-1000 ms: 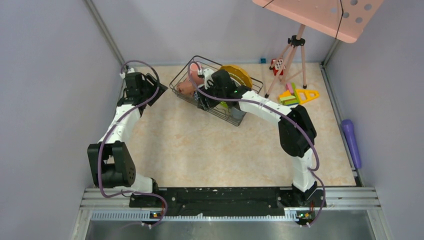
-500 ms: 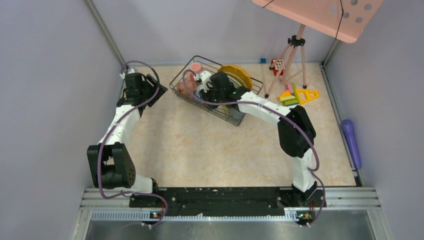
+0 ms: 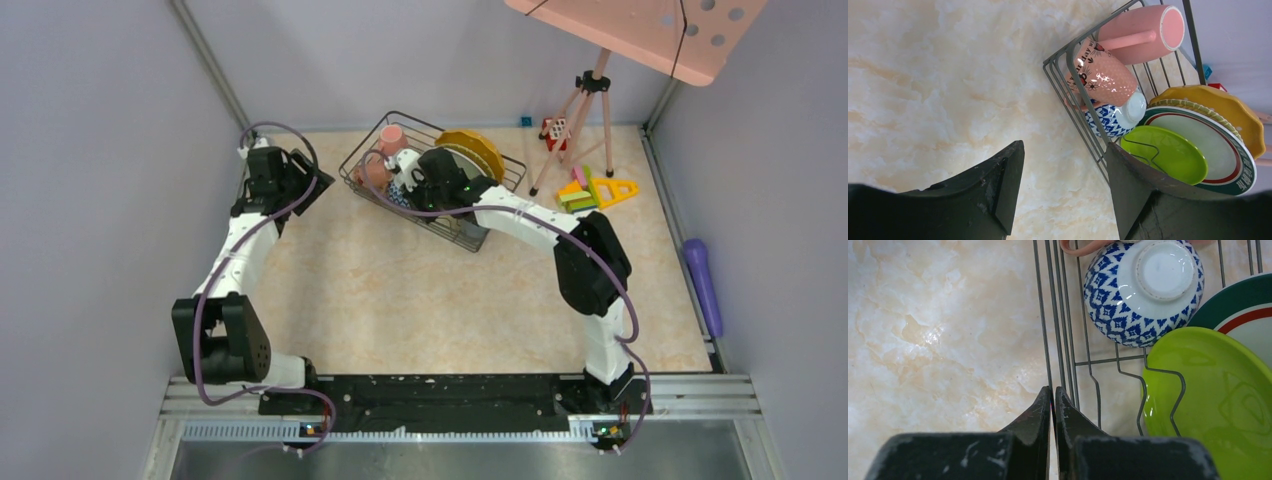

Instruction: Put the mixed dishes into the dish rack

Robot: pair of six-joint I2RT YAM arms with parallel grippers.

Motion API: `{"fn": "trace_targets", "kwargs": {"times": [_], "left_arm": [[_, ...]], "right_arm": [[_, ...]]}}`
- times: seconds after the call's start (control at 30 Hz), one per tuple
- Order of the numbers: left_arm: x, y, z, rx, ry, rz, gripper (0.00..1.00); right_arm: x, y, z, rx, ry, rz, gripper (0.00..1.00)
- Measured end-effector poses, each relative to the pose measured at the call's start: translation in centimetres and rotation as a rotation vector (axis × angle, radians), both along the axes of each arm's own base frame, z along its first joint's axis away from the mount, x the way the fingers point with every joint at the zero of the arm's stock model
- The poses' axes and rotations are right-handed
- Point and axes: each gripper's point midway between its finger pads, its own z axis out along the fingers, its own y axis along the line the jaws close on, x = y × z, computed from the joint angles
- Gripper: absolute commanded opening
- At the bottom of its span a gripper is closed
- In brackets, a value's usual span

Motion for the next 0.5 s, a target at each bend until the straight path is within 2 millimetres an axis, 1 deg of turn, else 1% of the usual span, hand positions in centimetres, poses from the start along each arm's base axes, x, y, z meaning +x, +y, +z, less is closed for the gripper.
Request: {"fn": "trace_targets", "kwargs": {"times": [0.27, 0.43, 0.5], "left_arm": [[-0.8, 0.0, -0.8, 0.006, 0.020, -0.005, 0.66], [-1.3, 0.0, -1.4, 0.010, 0.035, -0.008, 0.66], [-1.5, 0.0, -1.5, 0.010, 0.037, -0.008, 0.66]], "right_arm": [[-0.4, -0.3, 0.1, 0.001, -0.036, 0.011, 0.00], [-2.3, -2.0, 0.0, -0.010, -0.033, 0.013, 0.00], [-3.4, -3.0, -0.1, -0.015, -0.024, 0.015, 0.00]]}}
